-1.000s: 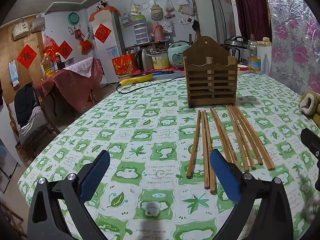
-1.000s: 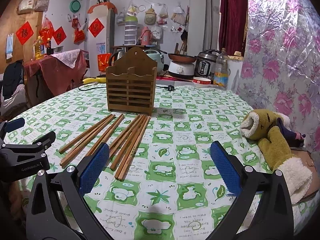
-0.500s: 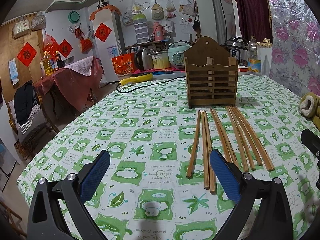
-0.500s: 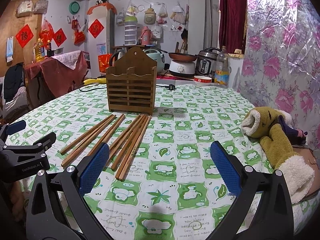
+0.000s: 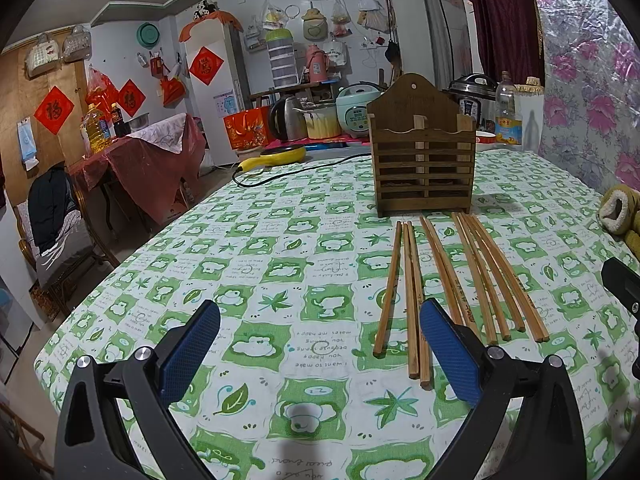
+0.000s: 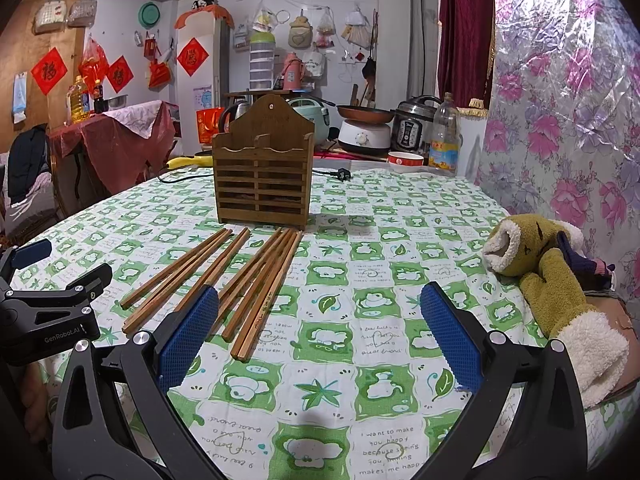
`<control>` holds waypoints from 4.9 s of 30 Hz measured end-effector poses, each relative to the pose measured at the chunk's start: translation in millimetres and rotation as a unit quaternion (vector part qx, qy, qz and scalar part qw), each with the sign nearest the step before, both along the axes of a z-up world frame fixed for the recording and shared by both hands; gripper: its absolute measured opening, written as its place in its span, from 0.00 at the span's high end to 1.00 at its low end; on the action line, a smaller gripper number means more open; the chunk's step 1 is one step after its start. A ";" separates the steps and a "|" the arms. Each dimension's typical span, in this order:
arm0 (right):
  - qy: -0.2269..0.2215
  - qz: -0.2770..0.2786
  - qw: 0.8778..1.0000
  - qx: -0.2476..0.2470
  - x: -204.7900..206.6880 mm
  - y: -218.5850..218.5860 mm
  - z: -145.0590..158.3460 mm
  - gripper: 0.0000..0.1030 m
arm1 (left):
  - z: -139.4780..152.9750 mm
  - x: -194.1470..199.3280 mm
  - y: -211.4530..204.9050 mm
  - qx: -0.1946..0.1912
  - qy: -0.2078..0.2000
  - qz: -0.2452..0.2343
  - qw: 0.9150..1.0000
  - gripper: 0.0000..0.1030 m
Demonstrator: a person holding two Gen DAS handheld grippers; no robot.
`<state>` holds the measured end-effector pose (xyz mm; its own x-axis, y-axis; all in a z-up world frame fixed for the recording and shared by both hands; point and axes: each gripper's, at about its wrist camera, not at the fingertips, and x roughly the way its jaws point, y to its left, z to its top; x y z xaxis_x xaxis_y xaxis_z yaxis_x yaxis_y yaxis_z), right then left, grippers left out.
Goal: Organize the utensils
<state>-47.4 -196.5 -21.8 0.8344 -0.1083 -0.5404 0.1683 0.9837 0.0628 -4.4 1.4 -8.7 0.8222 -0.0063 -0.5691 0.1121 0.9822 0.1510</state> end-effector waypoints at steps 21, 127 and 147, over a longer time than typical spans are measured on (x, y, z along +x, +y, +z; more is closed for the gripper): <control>0.000 0.000 1.000 0.000 0.2 -0.2 -0.4 0.06 | -0.3 -0.1 -0.7 0.000 0.000 0.000 1.000 0.05; 0.209 0.150 0.965 0.048 45.1 -16.2 -50.8 0.85 | -38.6 67.7 19.7 0.011 0.200 -0.121 0.972 0.94; 0.041 0.112 0.990 0.069 46.7 -45.6 57.0 0.94 | 55.9 69.2 9.9 -0.039 0.120 -0.149 0.981 0.94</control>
<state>-0.7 -242.1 35.3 0.7814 0.1536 -0.6048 -0.0423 0.9800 0.1942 64.8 11.3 47.2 0.6188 -0.2780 -0.7347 0.4198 0.9076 0.0101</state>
